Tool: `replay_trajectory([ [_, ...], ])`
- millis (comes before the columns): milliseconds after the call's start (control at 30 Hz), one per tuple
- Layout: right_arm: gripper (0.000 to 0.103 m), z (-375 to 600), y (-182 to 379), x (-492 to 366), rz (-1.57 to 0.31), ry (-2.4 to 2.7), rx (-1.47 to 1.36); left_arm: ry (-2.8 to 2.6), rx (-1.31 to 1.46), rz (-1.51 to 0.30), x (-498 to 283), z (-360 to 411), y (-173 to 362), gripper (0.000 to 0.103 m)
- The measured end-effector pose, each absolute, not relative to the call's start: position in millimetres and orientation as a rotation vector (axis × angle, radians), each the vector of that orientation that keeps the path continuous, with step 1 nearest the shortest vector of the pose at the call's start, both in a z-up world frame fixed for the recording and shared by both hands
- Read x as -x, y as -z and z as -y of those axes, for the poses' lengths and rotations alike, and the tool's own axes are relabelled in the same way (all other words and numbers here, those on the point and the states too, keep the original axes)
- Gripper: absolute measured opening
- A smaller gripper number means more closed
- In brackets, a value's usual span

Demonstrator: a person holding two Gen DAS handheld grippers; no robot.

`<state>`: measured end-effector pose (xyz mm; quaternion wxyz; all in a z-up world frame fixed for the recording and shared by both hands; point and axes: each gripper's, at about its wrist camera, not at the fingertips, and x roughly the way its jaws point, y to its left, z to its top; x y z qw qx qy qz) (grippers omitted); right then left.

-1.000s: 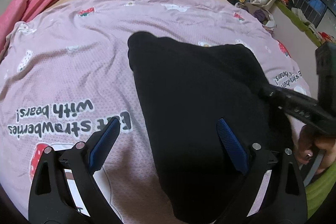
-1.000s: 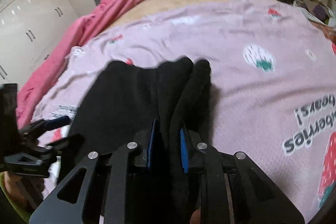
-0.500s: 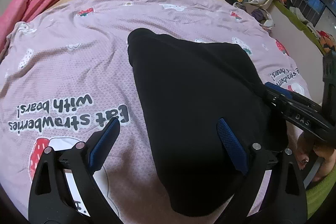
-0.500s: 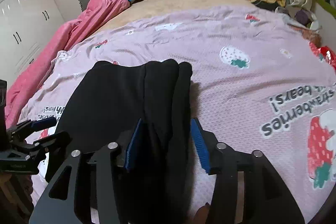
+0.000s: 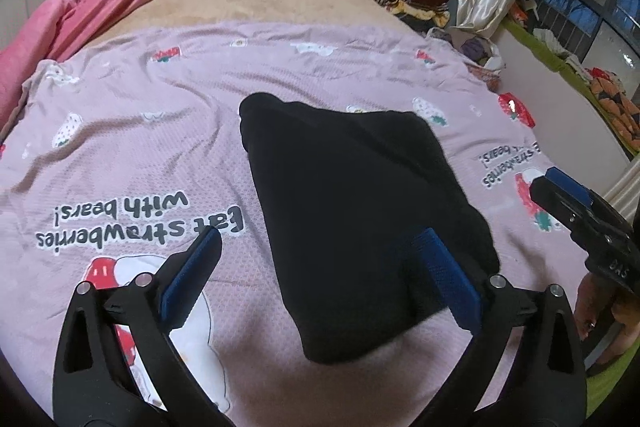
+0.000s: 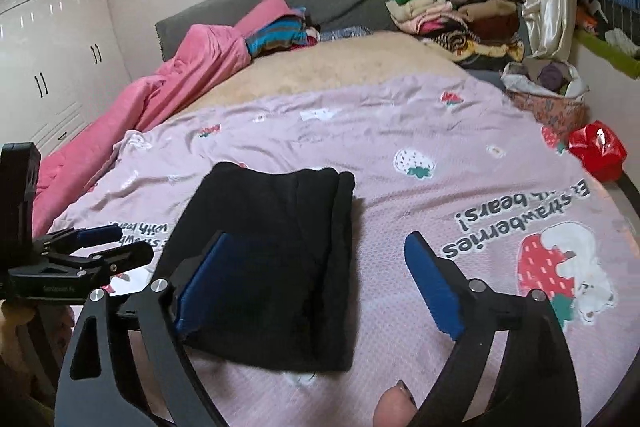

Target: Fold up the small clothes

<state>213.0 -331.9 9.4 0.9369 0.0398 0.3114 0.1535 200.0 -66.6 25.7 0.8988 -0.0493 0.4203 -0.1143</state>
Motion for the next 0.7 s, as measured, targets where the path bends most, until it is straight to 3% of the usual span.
replay_trajectory([
  [167,0.097,328,-22,-186,-0.597,-0.318,-0.063,0.241,0.108,-0.84,-181,62,-38,0.093],
  [700,0.099,307,-20,-93,-0.504,-0.275,-0.035,0.24,0.072,-0.754,-96,49,-45,0.093],
])
